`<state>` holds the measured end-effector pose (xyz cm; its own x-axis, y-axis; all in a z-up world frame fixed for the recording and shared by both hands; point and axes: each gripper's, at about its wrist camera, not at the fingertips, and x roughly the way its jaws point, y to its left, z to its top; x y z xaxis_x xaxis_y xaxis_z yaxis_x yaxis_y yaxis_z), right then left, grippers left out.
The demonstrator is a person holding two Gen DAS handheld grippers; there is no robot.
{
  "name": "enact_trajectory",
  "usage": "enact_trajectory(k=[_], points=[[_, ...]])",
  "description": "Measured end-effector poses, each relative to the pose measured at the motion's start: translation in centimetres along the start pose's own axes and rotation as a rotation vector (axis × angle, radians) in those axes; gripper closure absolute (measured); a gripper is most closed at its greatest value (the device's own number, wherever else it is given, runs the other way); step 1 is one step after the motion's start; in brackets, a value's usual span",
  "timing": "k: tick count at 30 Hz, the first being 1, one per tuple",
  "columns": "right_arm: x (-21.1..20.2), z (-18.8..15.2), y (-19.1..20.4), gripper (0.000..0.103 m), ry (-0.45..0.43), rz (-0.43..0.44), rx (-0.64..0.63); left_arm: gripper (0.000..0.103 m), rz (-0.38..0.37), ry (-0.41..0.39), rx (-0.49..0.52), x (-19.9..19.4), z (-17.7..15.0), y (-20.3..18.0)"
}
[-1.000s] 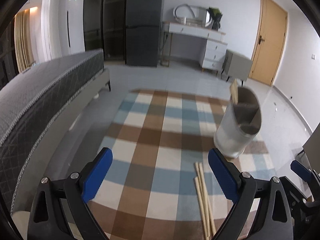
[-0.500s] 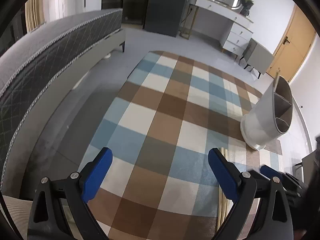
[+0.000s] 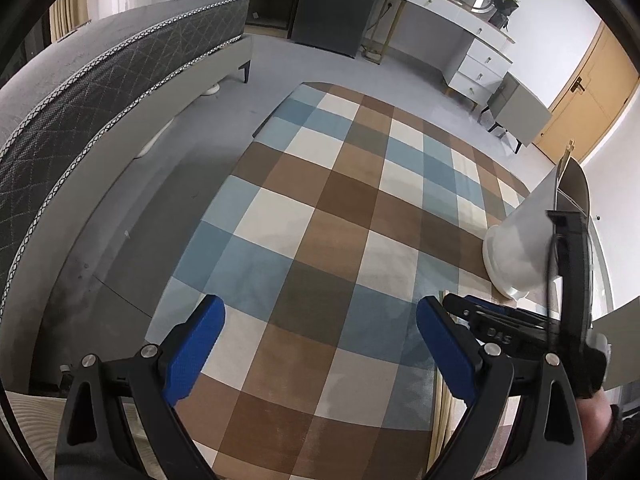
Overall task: Organize utensils
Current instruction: 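Lower the right gripper to the rug and grasp a chopstick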
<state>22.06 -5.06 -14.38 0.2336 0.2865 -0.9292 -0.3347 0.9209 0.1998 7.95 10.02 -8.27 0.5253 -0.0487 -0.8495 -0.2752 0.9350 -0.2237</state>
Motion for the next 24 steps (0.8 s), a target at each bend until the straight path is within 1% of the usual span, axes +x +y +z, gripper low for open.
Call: enact_trajectory(k=[1, 3, 4, 5, 6, 9, 13, 16, 22, 24], points=[[0.2, 0.0, 0.2, 0.077, 0.005, -0.015, -0.005, 0.009, -0.001, 0.002, -0.002, 0.0, 0.0, 0.0], [0.3, -0.1, 0.3, 0.086, 0.0, -0.045, -0.008, 0.009, -0.004, 0.005, -0.004, 0.1, 0.0, 0.1], [0.4, -0.2, 0.3, 0.088, -0.002, -0.049, -0.004, 0.009, -0.004, 0.006, -0.003, 0.1, 0.0, 0.1], [0.3, -0.3, 0.1, 0.092, -0.008, -0.049, 0.006, 0.009, -0.003, 0.006, -0.002, 0.1, -0.1, 0.1], [0.3, -0.3, 0.0, 0.096, -0.01, -0.034, 0.017, 0.009, -0.003, 0.005, -0.001, 0.0, -0.1, 0.1], [-0.2, -0.5, -0.5, 0.096, -0.037, -0.041, 0.031, 0.009, -0.001, 0.007, 0.002, 0.1, -0.2, 0.1], [-1.7, -0.9, -1.0, 0.097, -0.091, -0.026, 0.049, 0.009, 0.012, 0.007, 0.012, 0.3, -0.2, 0.1], [-3.2, -1.3, -1.3, 0.097, -0.139, -0.012, 0.068, 0.009, 0.007, 0.015, 0.027, 0.5, -0.4, -0.2], [-6.6, -2.4, -2.8, 0.097, -0.242, 0.06, 0.145, 0.009, 0.005, 0.044, 0.074, 1.0, -1.1, -1.3], [-7.9, -3.2, -3.6, 0.097, -0.276, 0.099, 0.183, 0.009, 0.003, 0.056, 0.088, 1.3, -1.4, -1.7]])
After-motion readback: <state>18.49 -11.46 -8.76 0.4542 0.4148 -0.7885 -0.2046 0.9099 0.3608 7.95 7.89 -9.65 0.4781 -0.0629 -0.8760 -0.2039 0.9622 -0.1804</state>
